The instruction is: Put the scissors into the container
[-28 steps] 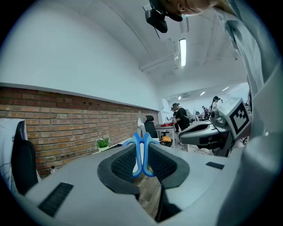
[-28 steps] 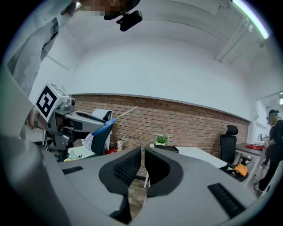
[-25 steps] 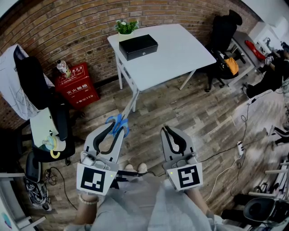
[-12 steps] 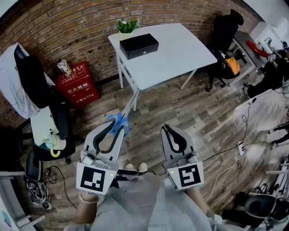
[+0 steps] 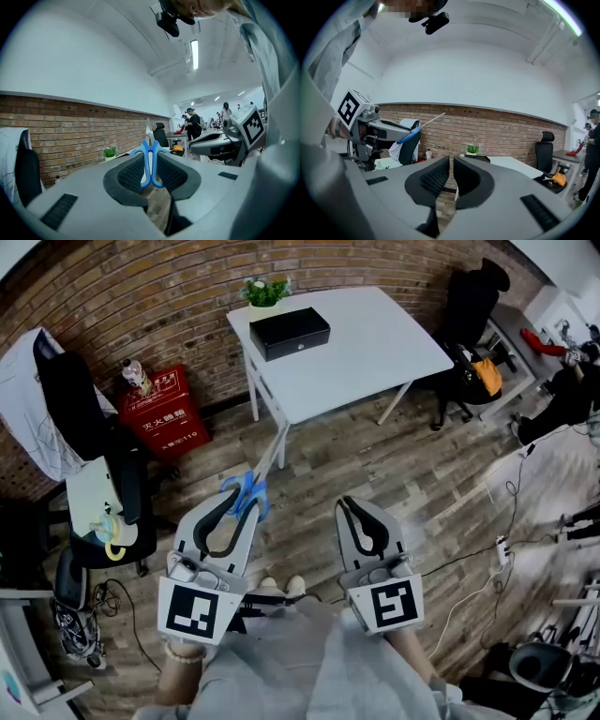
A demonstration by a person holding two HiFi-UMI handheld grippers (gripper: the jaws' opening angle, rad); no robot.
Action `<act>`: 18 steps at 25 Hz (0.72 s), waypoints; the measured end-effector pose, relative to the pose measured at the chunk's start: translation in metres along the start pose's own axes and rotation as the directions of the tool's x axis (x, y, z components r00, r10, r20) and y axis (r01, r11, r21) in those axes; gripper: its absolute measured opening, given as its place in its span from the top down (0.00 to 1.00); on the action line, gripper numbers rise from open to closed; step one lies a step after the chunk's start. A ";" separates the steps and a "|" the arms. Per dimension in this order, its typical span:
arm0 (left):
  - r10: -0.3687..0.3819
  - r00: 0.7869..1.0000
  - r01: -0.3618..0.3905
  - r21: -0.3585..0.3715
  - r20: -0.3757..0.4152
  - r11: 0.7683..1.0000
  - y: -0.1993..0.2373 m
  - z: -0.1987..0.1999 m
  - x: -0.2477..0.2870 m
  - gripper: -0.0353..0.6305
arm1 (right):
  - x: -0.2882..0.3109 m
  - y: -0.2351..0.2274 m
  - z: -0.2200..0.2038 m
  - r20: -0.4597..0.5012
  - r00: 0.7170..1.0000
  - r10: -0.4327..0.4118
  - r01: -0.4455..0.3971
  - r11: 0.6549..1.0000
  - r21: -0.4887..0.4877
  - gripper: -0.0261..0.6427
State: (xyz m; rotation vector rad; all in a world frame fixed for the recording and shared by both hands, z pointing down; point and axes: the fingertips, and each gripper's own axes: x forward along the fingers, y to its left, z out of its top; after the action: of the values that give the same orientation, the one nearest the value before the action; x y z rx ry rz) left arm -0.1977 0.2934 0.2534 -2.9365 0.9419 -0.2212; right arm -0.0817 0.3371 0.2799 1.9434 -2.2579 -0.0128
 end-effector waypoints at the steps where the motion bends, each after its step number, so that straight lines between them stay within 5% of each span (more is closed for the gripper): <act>1: 0.004 1.000 -0.004 0.002 -0.002 1.000 -0.005 0.000 0.000 0.80 | -0.004 -0.002 -0.002 0.000 1.000 0.003 -0.003 1.000 0.000 0.88; 18: 0.046 0.999 -0.046 0.000 0.014 0.999 -0.048 0.002 -0.001 0.80 | -0.037 -0.022 -0.012 0.034 0.999 0.028 -0.028 1.000 0.013 0.88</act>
State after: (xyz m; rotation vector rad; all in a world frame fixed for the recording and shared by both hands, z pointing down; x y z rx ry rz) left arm -0.1712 0.3332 0.2561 -2.9083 1.0063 -0.1983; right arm -0.0534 0.3713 0.2848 1.9322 -2.3123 -0.0263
